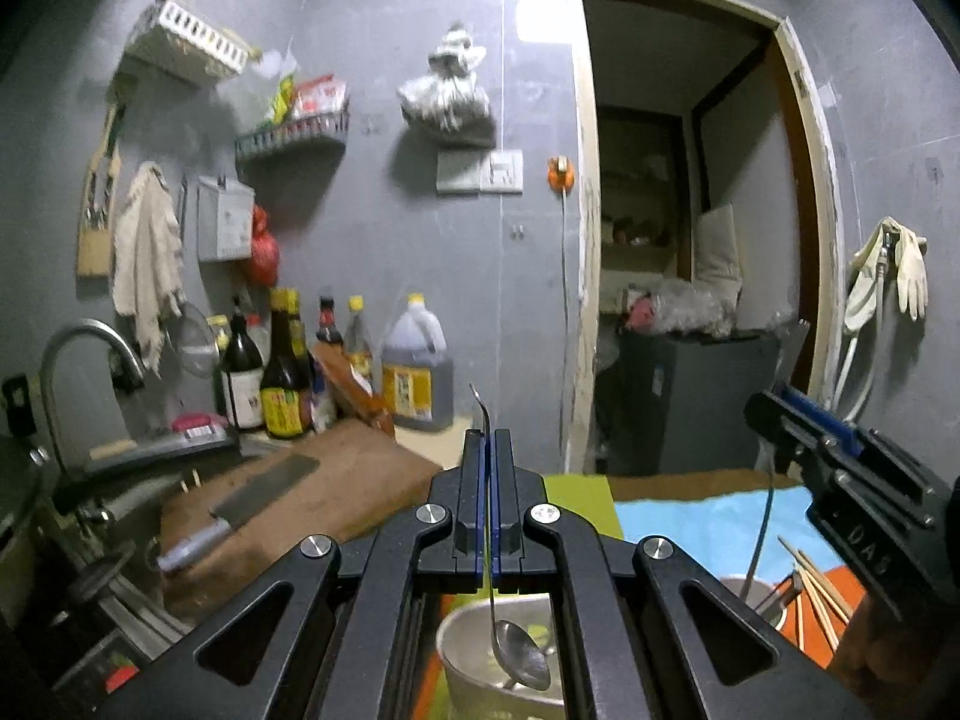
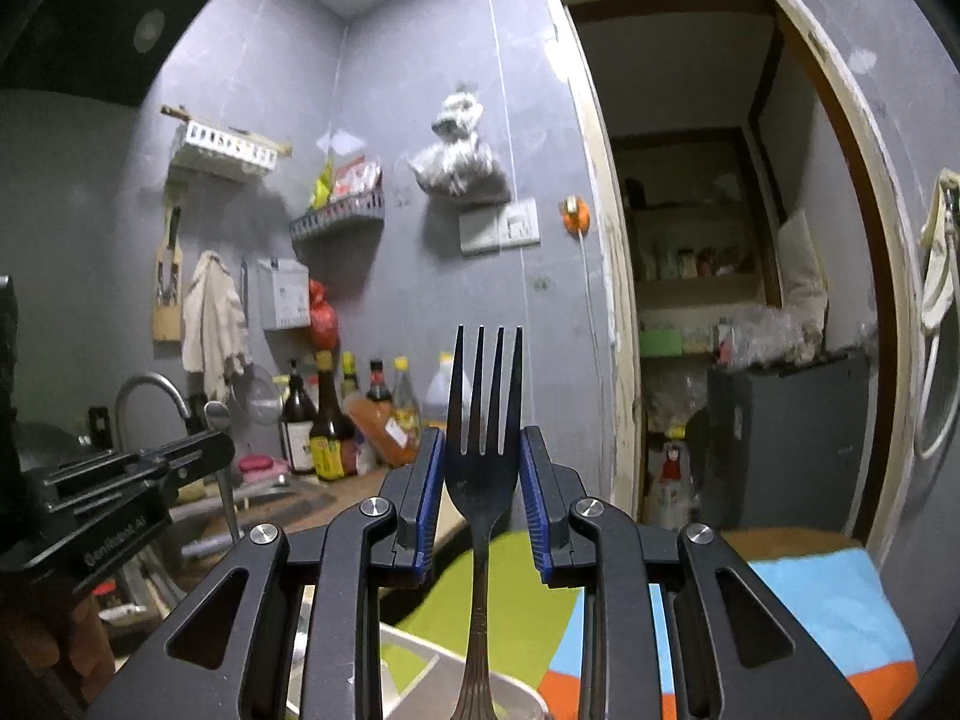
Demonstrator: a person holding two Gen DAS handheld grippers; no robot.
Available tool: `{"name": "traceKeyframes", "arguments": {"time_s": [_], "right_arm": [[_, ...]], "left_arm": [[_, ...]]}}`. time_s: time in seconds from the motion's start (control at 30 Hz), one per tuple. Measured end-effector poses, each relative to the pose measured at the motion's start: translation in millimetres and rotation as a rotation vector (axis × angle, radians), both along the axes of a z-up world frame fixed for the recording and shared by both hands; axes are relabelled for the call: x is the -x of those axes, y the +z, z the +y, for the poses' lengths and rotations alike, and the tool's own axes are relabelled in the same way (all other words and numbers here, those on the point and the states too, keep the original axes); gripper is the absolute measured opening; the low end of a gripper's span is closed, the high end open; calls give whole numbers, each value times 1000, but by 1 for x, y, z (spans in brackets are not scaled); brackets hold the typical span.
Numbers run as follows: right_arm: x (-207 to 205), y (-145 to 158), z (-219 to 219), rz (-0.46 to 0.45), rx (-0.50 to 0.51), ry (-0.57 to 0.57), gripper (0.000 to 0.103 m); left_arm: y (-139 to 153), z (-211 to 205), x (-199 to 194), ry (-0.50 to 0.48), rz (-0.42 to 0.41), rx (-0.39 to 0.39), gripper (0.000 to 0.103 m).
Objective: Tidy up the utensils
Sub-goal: 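Carry the spoon and fork over the caddy with both tools, then drop the spoon and fork into the caddy, opening both tools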
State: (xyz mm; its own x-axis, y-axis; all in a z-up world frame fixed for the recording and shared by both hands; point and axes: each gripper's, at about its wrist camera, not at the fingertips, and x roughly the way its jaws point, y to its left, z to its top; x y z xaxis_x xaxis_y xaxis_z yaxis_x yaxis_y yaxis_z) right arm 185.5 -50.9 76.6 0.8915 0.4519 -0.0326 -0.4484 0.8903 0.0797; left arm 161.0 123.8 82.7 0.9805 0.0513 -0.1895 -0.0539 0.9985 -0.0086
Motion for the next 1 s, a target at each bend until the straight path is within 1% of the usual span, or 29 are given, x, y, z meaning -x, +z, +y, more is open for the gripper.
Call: {"name": "traceKeyframes", "arguments": {"time_s": [0.07,0.2,0.37,0.5,0.57,0.6,0.63,0.7,0.8,0.87,0.93,0.97,1.0], "right_arm": [[-4,-7,0,27,13,3,23],[-8,-21,0,77,32,13,23],[-9,-33,0,123,44,31,23],[-11,-41,-1,164,57,49,23],[-11,-43,-2,174,58,57,25],[-10,-44,-2,177,59,65,27],[-9,-44,-3,178,57,69,28],[-7,-43,-4,172,54,78,29],[-2,-39,-8,153,44,80,32],[1,-36,-12,143,33,86,33],[4,-29,-17,124,27,80,36],[6,-27,-19,118,24,79,39],[8,-24,-22,110,21,75,45]], "left_arm": [[-5,0,-2,-9,25,7,0],[-9,-2,-4,-31,44,18,1],[-11,4,-7,-42,77,54,1],[-15,11,-13,-58,130,99,4],[-16,12,-14,-73,144,118,6],[-16,13,-13,-75,151,121,12],[-16,13,-12,-79,153,127,21],[-14,15,-7,-91,136,156,29],[-10,19,-2,-106,123,190,30],[-6,19,2,-107,109,204,33],[-3,18,6,-114,88,219,42],[-1,17,8,-118,78,224,44],[0,15,11,-125,66,229,50]]}}
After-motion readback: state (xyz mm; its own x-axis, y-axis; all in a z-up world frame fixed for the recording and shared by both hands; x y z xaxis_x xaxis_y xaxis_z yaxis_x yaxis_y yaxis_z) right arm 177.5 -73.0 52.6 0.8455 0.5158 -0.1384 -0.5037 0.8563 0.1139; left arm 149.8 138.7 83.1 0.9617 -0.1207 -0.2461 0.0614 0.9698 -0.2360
